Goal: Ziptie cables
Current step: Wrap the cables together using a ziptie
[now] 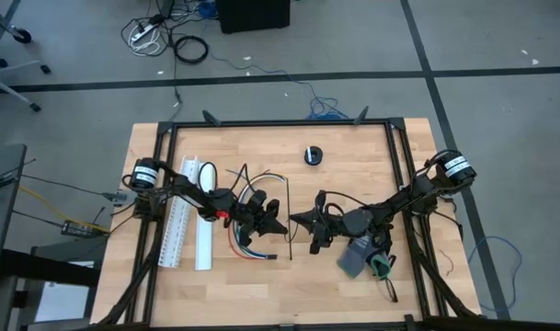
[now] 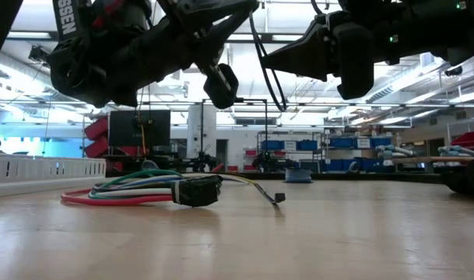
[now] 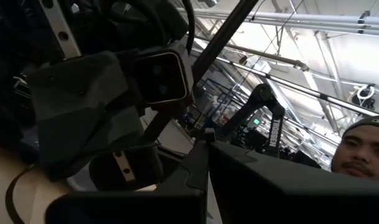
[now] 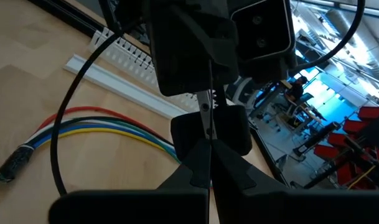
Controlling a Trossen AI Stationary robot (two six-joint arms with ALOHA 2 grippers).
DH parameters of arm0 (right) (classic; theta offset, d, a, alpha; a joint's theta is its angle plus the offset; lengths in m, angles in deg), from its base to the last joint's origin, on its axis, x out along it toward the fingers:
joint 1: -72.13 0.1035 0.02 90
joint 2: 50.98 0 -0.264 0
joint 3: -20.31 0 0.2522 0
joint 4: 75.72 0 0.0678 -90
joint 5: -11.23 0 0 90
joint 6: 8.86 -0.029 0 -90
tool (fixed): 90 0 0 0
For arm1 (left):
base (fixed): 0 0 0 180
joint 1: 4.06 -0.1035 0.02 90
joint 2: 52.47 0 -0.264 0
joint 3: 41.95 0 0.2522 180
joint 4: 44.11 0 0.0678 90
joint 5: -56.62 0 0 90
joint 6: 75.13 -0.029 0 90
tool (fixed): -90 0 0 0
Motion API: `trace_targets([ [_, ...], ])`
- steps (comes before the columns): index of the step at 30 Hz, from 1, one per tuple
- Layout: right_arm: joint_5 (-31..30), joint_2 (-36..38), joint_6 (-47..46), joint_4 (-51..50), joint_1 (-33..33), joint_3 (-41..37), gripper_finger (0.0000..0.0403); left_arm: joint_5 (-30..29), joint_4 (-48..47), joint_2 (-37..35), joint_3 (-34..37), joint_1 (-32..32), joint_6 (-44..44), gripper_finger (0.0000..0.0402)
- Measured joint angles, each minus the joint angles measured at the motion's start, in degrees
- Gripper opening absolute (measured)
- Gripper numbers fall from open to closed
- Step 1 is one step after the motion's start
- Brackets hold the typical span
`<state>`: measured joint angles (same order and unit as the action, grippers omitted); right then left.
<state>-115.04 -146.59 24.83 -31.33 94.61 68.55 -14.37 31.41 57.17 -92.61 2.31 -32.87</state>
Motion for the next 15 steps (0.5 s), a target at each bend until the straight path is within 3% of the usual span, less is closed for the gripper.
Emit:
trace_targets([
  [15, -0.6, 0.0, 0.5, 0.1, 1.5, 0.0, 0.0, -1.6, -1.6, 0.0, 0.4, -1.1, 1.6, 0.0],
])
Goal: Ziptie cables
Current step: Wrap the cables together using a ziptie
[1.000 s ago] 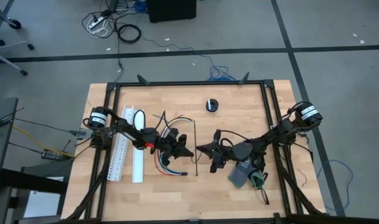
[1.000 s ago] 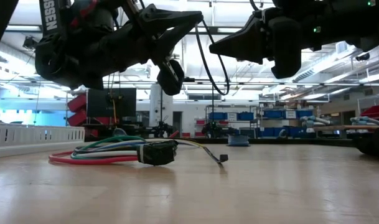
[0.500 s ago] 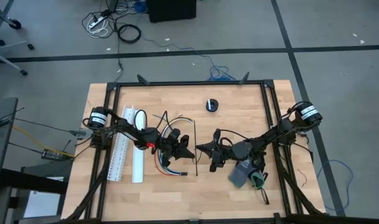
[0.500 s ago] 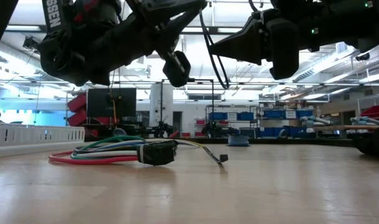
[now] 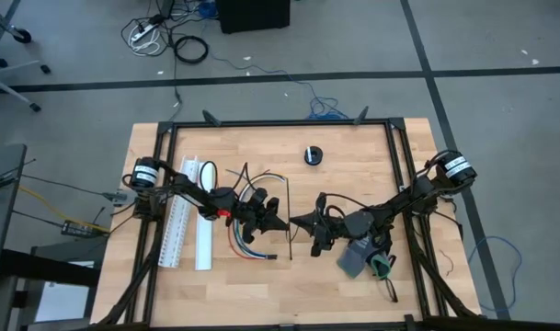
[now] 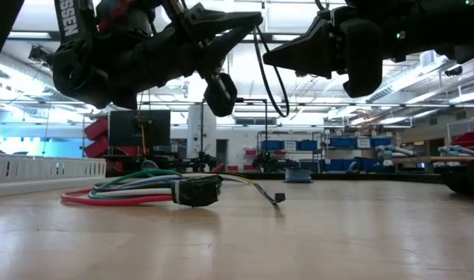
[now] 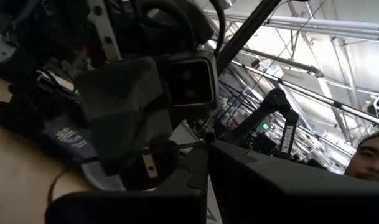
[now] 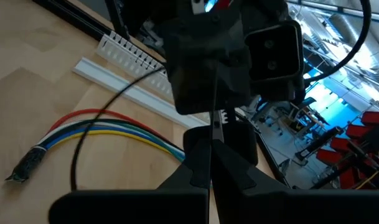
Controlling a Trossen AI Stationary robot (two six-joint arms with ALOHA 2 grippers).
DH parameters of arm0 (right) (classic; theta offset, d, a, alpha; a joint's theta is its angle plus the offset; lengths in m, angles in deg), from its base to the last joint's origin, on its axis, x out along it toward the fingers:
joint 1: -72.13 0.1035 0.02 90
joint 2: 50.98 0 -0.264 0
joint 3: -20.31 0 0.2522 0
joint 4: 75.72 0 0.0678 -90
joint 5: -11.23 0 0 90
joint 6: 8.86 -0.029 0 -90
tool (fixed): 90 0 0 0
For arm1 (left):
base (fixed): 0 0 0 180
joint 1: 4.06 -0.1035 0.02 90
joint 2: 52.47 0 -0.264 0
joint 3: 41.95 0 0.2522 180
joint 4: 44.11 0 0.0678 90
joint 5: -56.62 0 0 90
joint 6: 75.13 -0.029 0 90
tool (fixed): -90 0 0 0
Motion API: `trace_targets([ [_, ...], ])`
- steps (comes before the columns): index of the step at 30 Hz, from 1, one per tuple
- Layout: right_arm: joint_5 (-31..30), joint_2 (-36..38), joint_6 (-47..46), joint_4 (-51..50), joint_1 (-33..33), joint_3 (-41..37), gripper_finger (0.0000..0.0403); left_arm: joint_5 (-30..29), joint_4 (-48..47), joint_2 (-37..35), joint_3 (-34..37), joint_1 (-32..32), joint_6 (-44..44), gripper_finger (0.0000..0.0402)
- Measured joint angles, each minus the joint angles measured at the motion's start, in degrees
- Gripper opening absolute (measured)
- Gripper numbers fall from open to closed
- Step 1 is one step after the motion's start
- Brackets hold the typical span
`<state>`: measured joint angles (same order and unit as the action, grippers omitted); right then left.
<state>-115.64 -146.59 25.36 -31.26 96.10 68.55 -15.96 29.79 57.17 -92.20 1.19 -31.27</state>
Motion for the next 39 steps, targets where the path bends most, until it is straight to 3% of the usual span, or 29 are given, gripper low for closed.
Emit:
trace_targets([
  [6, -3.0, 0.0, 0.7, -0.2, 0.3, 0.0, 0.0, 0.0, 2.1, 0.0, 1.3, -0.2, 0.8, 0.0],
  [39, -0.3, 0.0, 1.5, 0.5, -0.9, 0.0, 0.0, 0.9, 1.3, 0.0, 1.2, -0.1, -0.3, 0.0],
])
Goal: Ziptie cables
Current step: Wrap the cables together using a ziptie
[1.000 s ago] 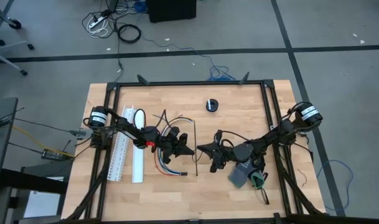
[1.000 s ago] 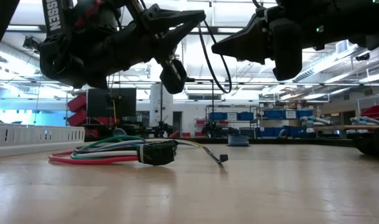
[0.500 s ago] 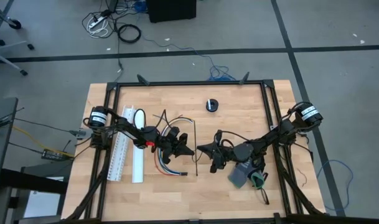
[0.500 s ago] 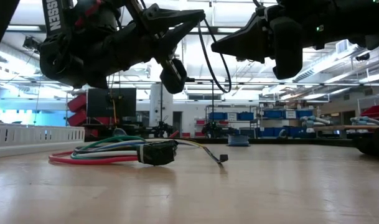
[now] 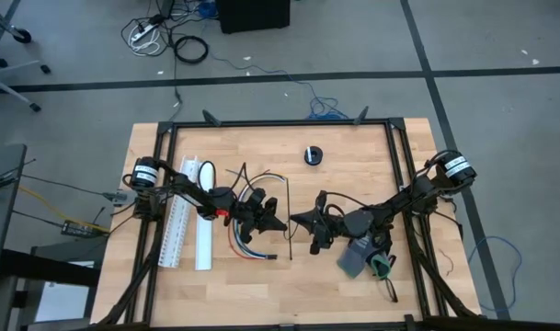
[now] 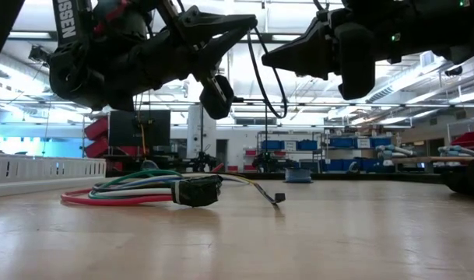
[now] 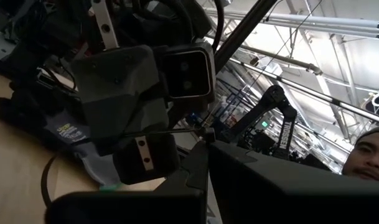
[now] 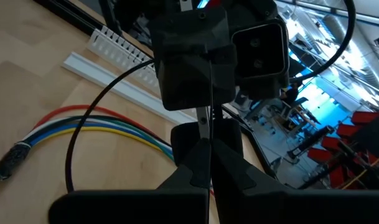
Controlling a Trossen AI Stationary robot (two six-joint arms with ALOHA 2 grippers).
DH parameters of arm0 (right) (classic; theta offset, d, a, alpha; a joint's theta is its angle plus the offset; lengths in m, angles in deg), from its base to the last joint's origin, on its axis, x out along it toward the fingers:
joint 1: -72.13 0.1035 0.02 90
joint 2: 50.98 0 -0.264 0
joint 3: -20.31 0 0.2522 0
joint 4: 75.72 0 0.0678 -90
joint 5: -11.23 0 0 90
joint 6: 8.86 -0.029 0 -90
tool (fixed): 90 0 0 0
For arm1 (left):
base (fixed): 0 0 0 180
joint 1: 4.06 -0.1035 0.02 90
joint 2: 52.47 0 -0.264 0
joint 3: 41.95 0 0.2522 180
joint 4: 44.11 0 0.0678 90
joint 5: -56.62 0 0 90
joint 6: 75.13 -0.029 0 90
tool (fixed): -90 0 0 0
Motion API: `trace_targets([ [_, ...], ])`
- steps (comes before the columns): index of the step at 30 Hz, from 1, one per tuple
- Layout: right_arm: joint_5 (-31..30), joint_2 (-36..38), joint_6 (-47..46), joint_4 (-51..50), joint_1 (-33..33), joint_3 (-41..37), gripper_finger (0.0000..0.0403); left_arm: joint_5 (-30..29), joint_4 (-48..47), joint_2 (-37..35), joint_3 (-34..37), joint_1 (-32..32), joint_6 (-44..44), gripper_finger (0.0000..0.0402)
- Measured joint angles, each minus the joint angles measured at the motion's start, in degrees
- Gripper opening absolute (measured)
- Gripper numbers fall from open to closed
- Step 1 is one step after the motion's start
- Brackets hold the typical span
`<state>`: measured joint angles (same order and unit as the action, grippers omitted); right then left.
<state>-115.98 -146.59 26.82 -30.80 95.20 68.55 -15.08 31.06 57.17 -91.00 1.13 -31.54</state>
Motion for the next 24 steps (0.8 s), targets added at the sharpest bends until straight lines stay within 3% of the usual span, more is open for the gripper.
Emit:
trace_targets([
  [24, -0.1, 0.0, -0.1, 0.0, 0.2, 0.0, 0.0, -1.7, 0.4, 0.0, 0.0, -0.1, 0.1, 0.0],
])
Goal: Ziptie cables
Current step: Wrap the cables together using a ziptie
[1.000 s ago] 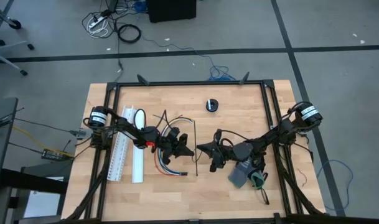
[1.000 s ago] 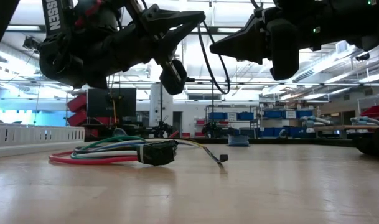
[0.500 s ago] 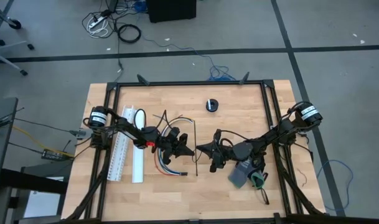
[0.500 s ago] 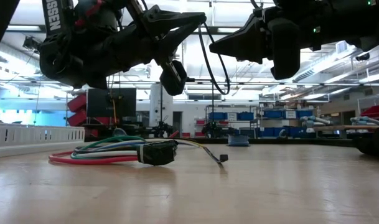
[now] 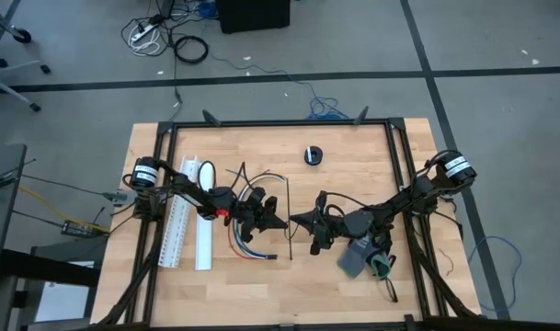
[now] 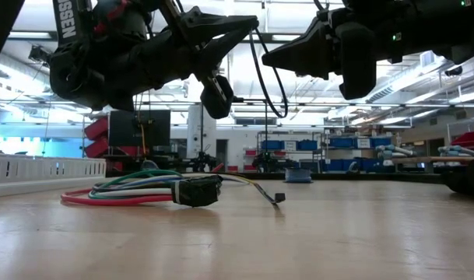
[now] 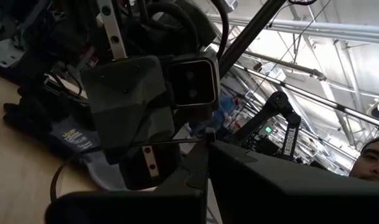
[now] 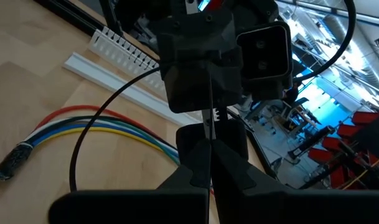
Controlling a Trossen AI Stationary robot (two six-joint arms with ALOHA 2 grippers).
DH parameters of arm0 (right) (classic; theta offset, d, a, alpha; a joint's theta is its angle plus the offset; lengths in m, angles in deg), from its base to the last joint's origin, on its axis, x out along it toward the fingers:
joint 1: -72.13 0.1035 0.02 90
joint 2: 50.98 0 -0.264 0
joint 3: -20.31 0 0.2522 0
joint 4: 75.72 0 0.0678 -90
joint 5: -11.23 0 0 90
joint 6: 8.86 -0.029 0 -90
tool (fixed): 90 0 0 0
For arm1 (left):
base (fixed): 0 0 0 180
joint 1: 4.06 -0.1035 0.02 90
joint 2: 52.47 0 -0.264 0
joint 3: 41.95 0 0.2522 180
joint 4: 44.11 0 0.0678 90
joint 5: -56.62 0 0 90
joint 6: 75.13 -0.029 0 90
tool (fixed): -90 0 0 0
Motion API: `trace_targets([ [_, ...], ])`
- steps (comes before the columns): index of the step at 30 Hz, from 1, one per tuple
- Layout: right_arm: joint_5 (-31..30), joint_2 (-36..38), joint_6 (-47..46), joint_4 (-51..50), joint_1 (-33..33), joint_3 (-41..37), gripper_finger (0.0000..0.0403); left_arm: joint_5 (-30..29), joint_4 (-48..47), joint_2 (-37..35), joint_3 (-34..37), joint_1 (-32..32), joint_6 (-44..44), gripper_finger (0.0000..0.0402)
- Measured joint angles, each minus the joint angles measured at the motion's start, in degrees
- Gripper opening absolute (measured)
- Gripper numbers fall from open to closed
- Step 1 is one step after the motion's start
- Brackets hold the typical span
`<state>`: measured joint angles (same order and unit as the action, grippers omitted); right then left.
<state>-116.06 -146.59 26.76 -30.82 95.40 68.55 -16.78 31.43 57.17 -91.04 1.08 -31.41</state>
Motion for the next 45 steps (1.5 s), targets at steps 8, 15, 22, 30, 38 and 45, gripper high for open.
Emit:
trace_targets([
  [8, 0.0, 0.0, 0.0, 0.0, 0.0, 0.0, 0.0, 0.0, 0.0, 0.0, 0.0, 0.0, 0.0, 0.0],
  [15, -2.1, 0.0, 0.7, 0.0, 0.0, 0.0, 0.0, 0.1, 0.4, 0.0, 0.0, 0.1, 0.0, 0.0],
  [22, -2.0, 0.0, 0.6, 0.0, 0.0, 0.0, 0.0, 0.2, 0.4, 0.0, 0.0, 0.1, 0.0, 0.0],
  [30, -1.5, 0.0, 0.6, 0.2, 0.0, 0.0, 0.0, 0.2, -0.1, 0.0, 0.0, 0.1, 0.0, 0.0],
  [38, -0.2, 0.0, 0.9, 1.3, 0.0, 0.0, 0.0, 0.2, -0.4, 0.0, 0.0, 0.1, 0.0, 0.0],
  [45, -0.2, 0.0, 1.0, 1.2, 0.0, 0.0, 0.0, 0.2, 0.7, 0.0, 0.0, 0.1, 0.0, 0.0],
])
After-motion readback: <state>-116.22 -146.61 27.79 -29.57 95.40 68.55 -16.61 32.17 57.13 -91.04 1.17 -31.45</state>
